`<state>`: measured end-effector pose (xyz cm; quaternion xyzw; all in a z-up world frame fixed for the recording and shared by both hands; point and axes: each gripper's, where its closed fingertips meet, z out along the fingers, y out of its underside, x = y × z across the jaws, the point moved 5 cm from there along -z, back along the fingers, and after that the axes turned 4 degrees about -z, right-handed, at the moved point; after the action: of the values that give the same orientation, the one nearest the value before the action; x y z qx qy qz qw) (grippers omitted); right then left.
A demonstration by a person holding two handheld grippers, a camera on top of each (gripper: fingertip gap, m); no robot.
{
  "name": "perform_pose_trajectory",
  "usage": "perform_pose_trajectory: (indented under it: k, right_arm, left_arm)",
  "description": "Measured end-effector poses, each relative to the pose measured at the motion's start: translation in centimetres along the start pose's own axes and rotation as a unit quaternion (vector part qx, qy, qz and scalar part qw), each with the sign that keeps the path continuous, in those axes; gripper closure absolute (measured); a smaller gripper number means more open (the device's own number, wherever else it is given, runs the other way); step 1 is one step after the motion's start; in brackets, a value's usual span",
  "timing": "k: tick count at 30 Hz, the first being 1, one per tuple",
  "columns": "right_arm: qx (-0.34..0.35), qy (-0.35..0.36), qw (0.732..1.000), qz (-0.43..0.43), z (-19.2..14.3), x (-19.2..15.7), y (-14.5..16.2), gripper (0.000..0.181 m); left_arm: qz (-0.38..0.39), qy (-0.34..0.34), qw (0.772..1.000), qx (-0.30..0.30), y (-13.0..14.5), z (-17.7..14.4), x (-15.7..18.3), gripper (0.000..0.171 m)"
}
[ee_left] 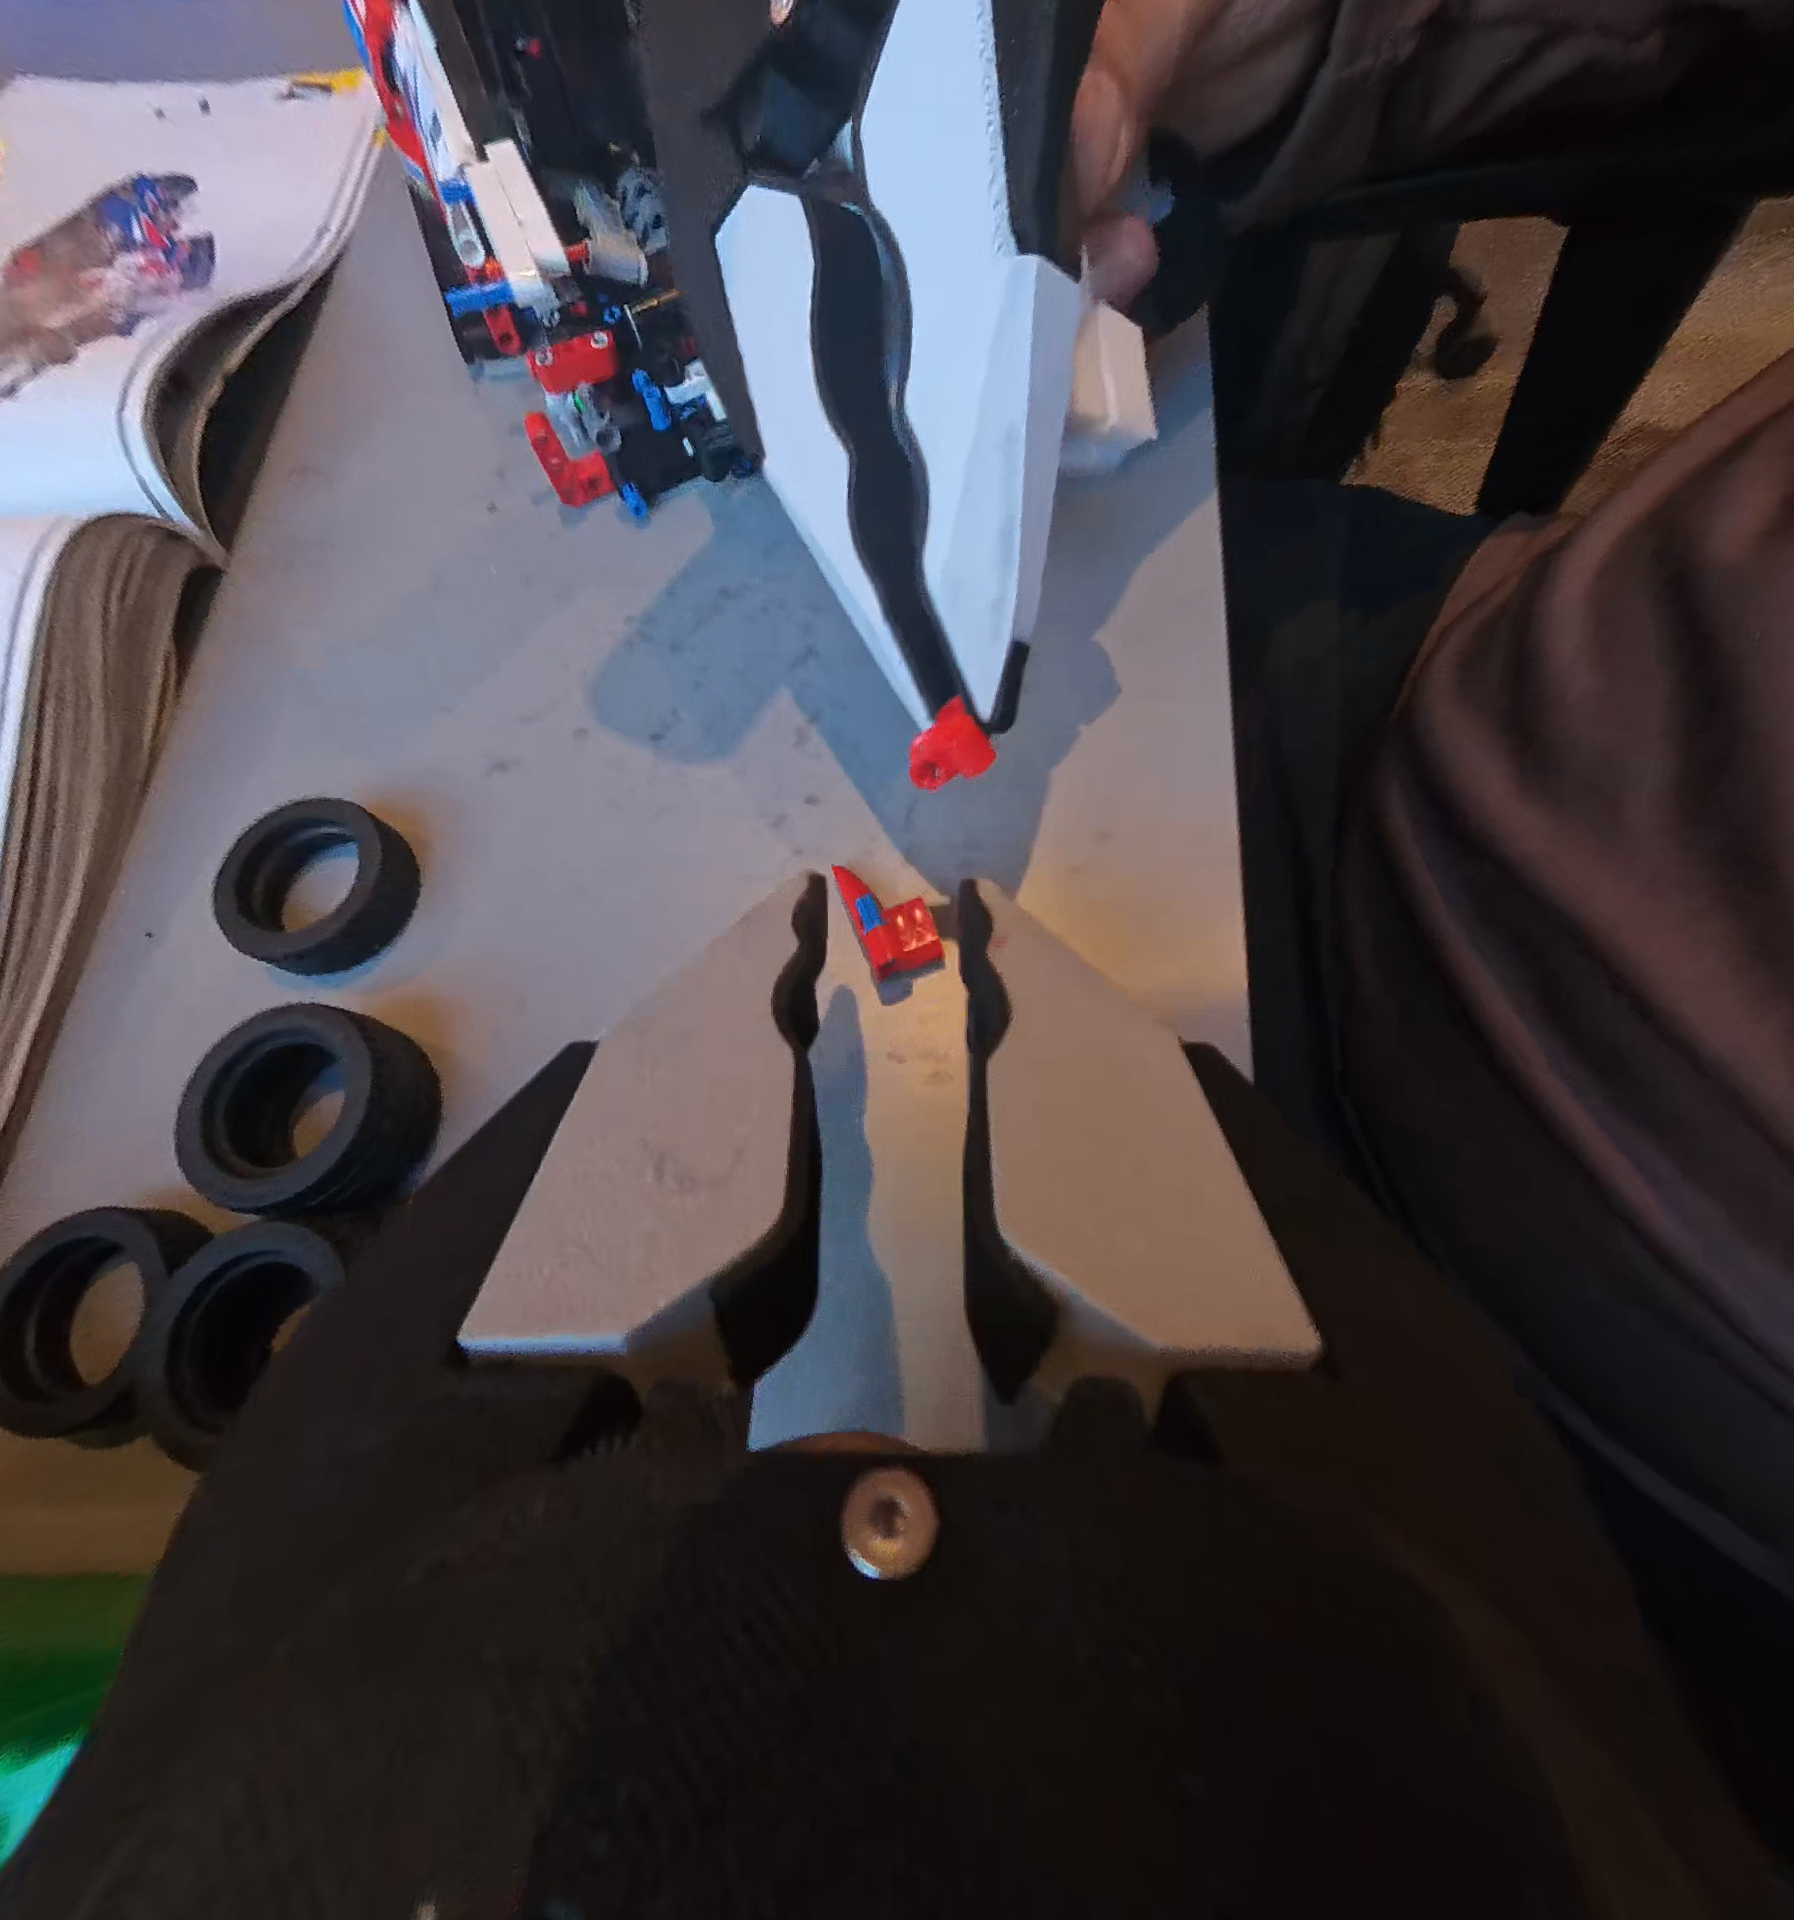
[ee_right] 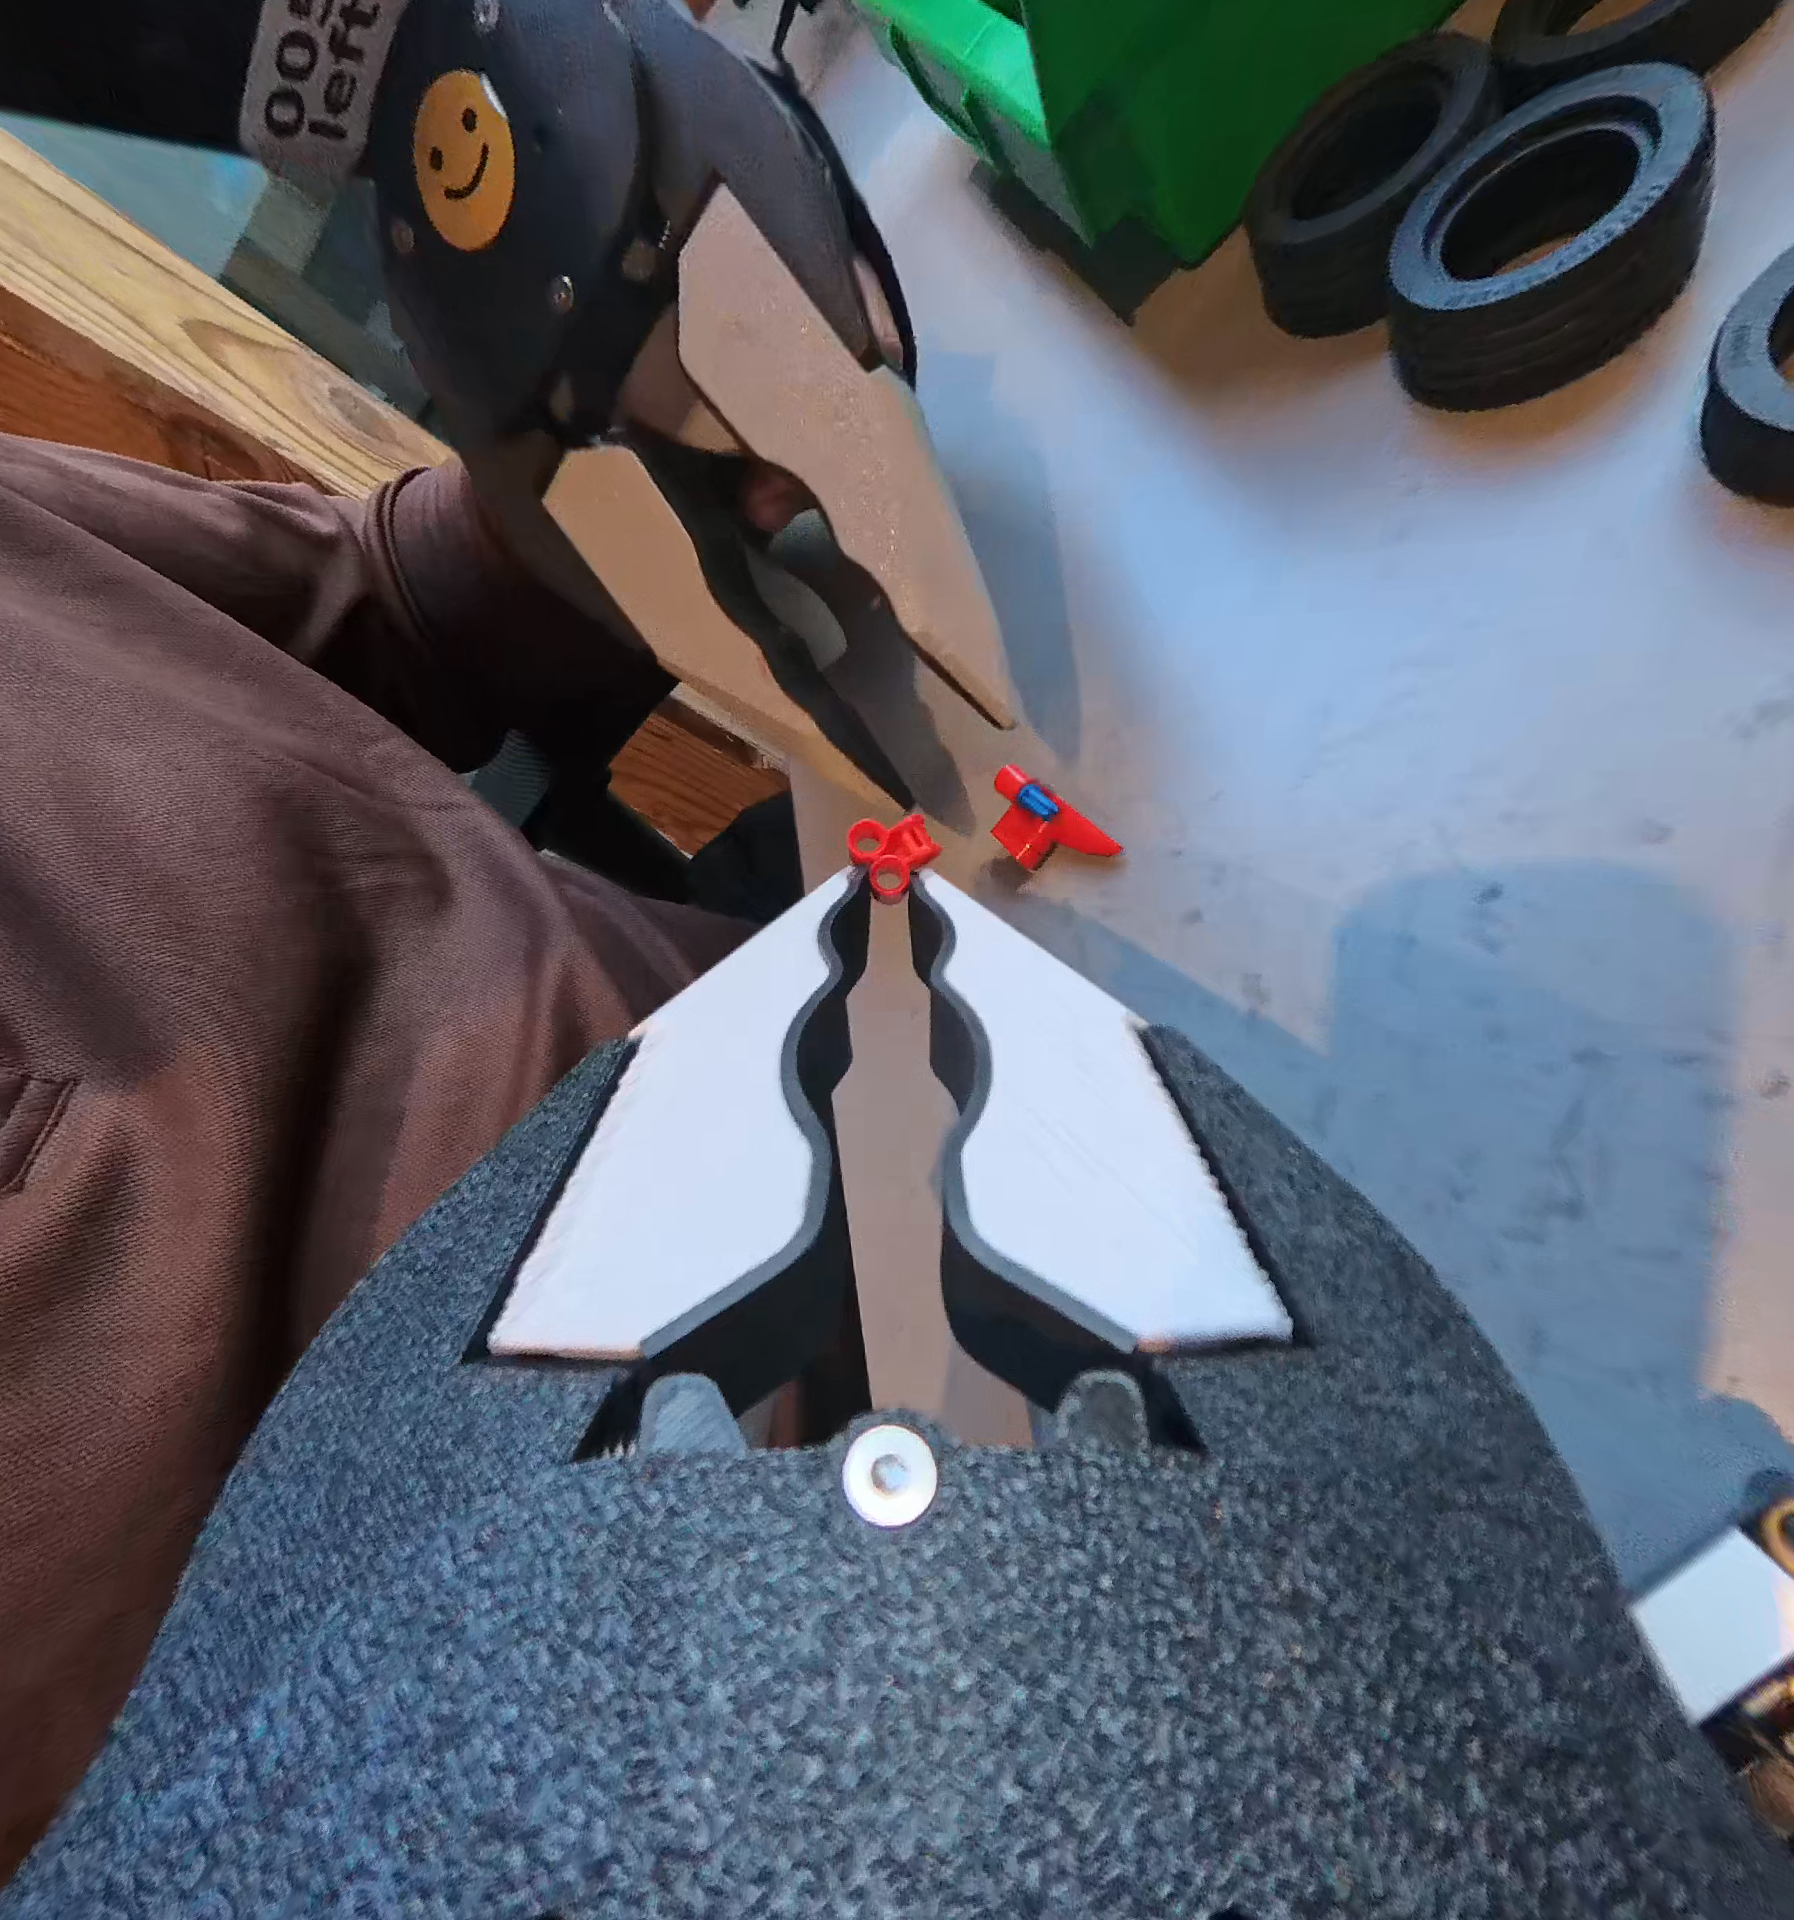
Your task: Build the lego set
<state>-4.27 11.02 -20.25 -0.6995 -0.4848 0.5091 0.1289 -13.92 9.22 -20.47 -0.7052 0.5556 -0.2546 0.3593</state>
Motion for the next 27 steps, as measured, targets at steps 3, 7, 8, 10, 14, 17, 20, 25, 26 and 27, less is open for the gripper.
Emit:
perform_pose_trajectory:
  k: [3, 7, 8, 10, 14, 17, 20, 25, 26, 27]
  right_arm:
    - [0.015, 0.014, 1.0, -0.021, 0.1, -0.3, -0.4, 0.175]
    - [0.027, 0.014, 0.999, -0.042, 0.3, -0.8, -0.6, 0.175]
    - [0.023, 0.012, 0.999, -0.046, 0.3, -0.9, -0.5, 0.175]
    - [0.016, 0.009, 0.998, -0.053, 0.4, -0.9, -0.2, 0.175]
    - [0.022, -0.008, 0.998, -0.056, 0.2, -0.9, -0.2, 0.175]
    - [0.029, -0.021, 0.998, -0.06, 0.1, -1.0, -0.1, 0.175]
    - [0.027, -0.019, 0.997, -0.065, 0.0, -0.8, 0.1, 0.175]
    - [0.054, 0.027, 0.993, -0.099, -0.8, -0.4, -0.4, 0.175]
    - [0.058, 0.043, 0.991, -0.113, -0.9, -0.3, -0.4, 0.175]
    - [0.059, 0.053, 0.989, -0.124, -0.8, -0.4, -0.4, 0.175]
  left_arm:
    - [0.019, -0.02, 1.0, -0.002, -0.2, 0.4, 0.4, 0.149]
    - [0.056, -0.062, 0.997, -0.003, -0.7, 0.9, 0.6, 0.148]
    - [0.073, -0.078, 0.994, -0.005, -0.8, 1.0, 0.6, 0.148]
    - [0.109, -0.1, 0.989, -0.011, -1.1, 1.2, 0.8, 0.15]
    - [0.138, -0.109, 0.984, -0.026, -1.0, 2.1, 1.3, 0.153]
    - [0.128, -0.092, 0.987, -0.018, -1.1, 2.6, 1.6, 0.15]
    - [0.125, -0.084, 0.989, 0.0, -1.8, 2.6, 1.8, 0.153]
    - [0.098, -0.1, 0.99, 0.0, -1.7, 2.3, 0.8, 0.151]
    - [0.085, -0.1, 0.991, 0.001, -1.6, 2.1, 0.5, 0.15]
    - [0.069, -0.095, 0.993, 0.004, -1.5, 1.9, 0.4, 0.149]
